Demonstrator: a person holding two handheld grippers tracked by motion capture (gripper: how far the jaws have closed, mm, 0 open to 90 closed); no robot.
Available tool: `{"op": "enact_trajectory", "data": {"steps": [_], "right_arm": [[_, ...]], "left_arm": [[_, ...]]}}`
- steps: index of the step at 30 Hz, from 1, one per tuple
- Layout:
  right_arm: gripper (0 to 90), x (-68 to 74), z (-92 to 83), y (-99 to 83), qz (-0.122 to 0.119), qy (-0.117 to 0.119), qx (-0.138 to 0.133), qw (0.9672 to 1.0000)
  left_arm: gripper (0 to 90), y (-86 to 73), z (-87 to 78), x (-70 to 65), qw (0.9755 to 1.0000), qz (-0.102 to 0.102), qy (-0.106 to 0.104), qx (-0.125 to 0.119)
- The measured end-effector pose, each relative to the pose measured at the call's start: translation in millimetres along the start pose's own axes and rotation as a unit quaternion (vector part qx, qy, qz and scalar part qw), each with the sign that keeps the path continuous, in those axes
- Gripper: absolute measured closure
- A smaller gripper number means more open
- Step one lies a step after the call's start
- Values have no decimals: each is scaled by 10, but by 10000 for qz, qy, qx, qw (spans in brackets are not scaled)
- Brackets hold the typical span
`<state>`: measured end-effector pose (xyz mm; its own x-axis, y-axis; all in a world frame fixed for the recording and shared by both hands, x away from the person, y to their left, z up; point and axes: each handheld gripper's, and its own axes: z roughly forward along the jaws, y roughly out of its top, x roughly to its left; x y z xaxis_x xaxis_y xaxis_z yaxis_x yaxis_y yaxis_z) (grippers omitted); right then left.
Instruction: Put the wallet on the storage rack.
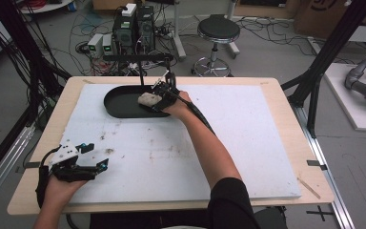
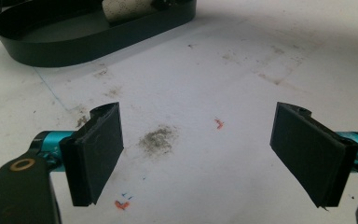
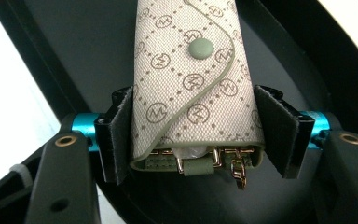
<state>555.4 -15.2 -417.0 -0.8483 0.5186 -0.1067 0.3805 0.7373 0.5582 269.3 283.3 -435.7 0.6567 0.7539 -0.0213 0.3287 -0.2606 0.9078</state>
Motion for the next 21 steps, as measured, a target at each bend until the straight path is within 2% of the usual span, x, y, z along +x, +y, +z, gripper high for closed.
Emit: {"op": "enact_trajectory", "data": {"steps": [6,9,12,16,21], "right_arm": [[323,-8,54,-19,-3,-97,119,9999],[316,-25,47,-24,34,-100,83,9999],[310,-42,-22,-13,86,-64,-62,9999],[295,-44,-114,-3,170,11,-108,9998],[264,-25,-270,8,156,103,-209,9996]], "left_arm": [[169,1,0,2,10000,-2,10,6],[169,-1,2,4,10000,-10,8,9],[169,-1,5,4,10000,-14,11,6],[169,2,6,3,10000,-34,7,10],[170,10,10,-2,10000,-34,-1,2]]}}
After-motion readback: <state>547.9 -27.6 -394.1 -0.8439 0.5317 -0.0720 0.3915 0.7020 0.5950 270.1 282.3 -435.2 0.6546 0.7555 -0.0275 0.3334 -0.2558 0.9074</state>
